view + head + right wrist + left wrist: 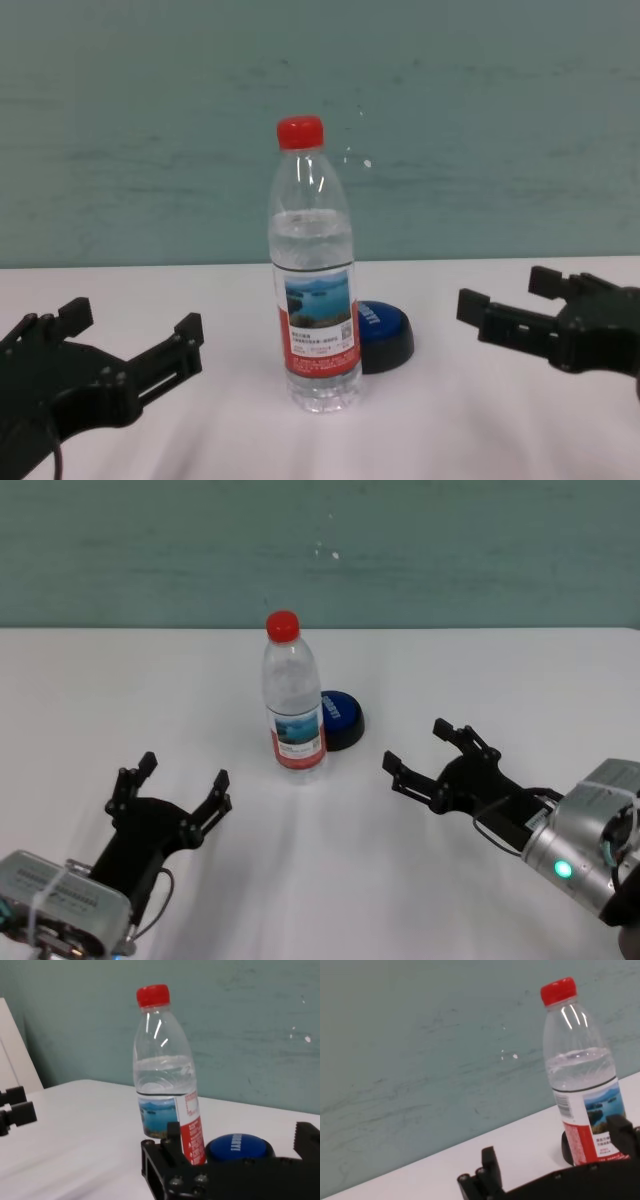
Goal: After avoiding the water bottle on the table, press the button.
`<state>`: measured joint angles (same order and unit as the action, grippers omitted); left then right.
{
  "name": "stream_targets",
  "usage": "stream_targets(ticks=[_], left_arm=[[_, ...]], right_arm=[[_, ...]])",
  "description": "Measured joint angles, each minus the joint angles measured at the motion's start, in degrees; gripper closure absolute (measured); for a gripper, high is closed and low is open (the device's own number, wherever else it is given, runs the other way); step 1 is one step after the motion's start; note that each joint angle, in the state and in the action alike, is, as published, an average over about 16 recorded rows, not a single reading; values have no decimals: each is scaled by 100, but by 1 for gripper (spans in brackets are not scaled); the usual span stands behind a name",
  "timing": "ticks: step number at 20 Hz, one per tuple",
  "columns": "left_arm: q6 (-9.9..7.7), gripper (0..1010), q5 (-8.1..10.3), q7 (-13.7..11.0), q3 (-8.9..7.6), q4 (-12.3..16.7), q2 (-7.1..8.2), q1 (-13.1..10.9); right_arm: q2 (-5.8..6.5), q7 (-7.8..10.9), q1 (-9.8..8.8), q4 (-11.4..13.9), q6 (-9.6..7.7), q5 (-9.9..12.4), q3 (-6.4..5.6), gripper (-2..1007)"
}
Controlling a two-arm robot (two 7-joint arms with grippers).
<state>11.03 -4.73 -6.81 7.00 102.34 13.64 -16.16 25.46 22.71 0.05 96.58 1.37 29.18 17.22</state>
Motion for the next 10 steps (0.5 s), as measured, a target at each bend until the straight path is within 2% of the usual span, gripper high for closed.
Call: stream_targets(ticks=[5, 10], left_arm=[[0, 10, 0, 0, 0, 0, 0, 0], [0, 10, 0, 0, 0, 0, 0, 0]], right_arm=[[-18, 2, 27, -68, -23, -83, 56, 1], [-23, 45, 62, -120, -80, -66, 87, 1]])
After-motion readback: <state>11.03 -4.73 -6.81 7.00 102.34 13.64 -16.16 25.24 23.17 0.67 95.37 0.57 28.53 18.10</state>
